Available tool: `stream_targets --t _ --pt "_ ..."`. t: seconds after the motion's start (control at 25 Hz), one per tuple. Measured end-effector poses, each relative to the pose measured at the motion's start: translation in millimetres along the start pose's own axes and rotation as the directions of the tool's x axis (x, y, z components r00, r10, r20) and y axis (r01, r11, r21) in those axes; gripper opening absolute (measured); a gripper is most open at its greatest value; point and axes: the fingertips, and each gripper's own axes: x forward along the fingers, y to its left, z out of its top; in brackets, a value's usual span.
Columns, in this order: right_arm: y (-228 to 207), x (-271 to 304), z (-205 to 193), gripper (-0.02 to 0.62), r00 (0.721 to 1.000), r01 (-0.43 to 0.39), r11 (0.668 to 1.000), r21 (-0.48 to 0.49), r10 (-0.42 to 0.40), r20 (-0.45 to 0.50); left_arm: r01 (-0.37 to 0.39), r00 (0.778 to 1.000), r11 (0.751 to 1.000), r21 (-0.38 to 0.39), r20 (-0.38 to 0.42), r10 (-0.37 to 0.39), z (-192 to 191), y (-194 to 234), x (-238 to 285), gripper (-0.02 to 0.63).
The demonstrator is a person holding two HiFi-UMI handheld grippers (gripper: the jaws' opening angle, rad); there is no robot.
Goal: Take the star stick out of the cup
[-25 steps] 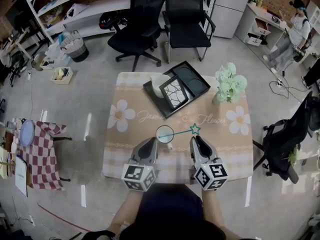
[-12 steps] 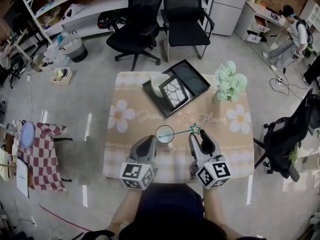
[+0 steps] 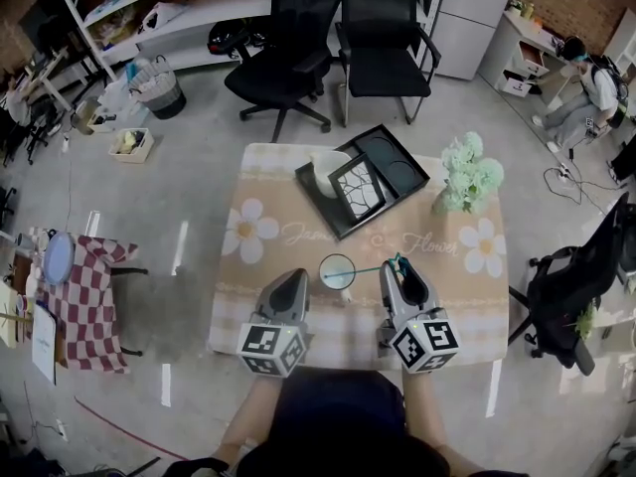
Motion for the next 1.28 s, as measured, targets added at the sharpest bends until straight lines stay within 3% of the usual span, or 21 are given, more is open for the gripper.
stream_targets --t 0.52,1.28 --pt "-2 -3 5 0.041 0.999 0.018 1.0 0.014 -0.019 0.034 0.009 1.0 1.0 0.008 -0.015 -0.009 -3 2 2 0.011" --pt "23 -2 12 0.017 0.997 -0.04 0.999 0.014 0.039 0.064 0.041 0.999 0.999 0.032 -0.009 -0.041 2 -3 -7 0.011"
